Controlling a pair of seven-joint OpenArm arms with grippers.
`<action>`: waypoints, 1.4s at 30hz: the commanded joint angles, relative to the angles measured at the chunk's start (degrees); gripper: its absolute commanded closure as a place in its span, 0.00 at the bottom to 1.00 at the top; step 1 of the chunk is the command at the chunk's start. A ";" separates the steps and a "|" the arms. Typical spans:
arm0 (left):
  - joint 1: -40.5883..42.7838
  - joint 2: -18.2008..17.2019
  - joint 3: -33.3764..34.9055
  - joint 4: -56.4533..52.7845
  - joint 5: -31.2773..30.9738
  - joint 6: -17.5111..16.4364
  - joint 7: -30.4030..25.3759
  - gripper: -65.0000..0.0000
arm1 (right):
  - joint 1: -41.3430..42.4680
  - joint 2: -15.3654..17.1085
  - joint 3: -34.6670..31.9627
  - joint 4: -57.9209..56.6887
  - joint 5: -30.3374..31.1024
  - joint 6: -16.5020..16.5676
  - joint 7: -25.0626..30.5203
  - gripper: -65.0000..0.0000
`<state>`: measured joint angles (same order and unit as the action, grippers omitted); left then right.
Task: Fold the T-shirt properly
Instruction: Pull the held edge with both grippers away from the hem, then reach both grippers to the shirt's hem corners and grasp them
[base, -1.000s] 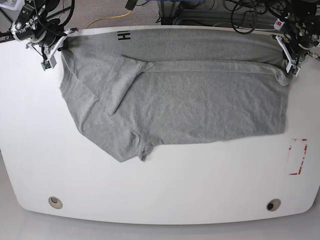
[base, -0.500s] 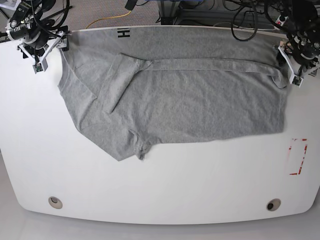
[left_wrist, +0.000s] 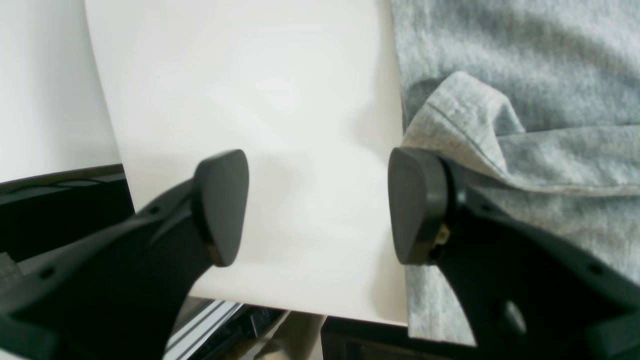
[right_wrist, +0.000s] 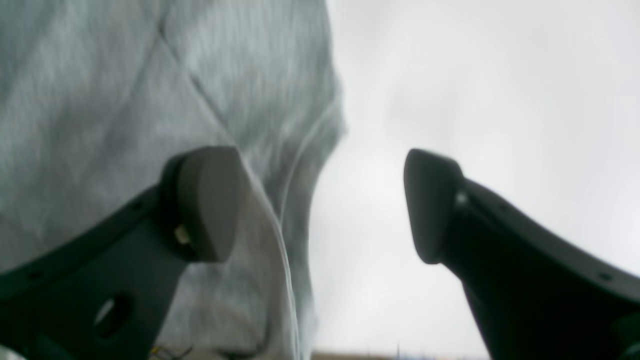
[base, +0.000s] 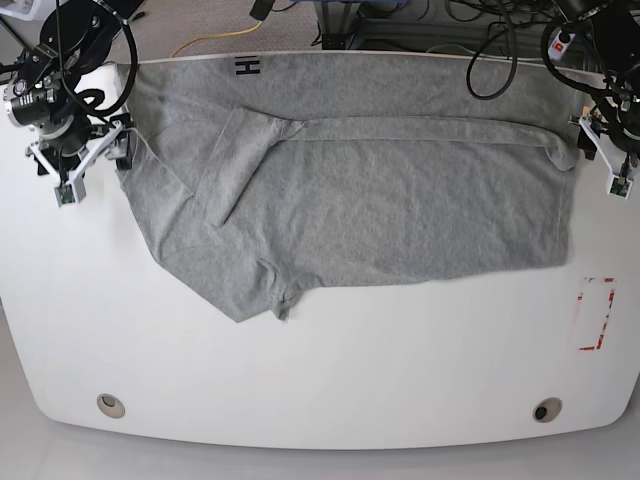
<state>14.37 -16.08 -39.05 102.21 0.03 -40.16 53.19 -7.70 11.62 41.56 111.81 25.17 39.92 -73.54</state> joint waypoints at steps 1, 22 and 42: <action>-0.61 -1.11 -0.21 0.95 -0.16 0.16 -0.57 0.39 | 2.91 1.09 -2.66 -1.70 0.63 0.08 0.97 0.27; -4.83 -1.02 -0.56 0.69 -0.08 0.16 -0.57 0.39 | 35.88 3.64 -19.19 -48.38 -11.41 0.08 18.46 0.27; -4.83 -1.11 -0.47 0.69 -0.16 0.16 -0.66 0.39 | 36.50 5.39 -30.97 -66.75 -11.50 0.08 40.26 0.27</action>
<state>9.98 -15.94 -39.33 101.95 0.14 -40.14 53.32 27.51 16.36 10.92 44.23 13.54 39.68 -33.21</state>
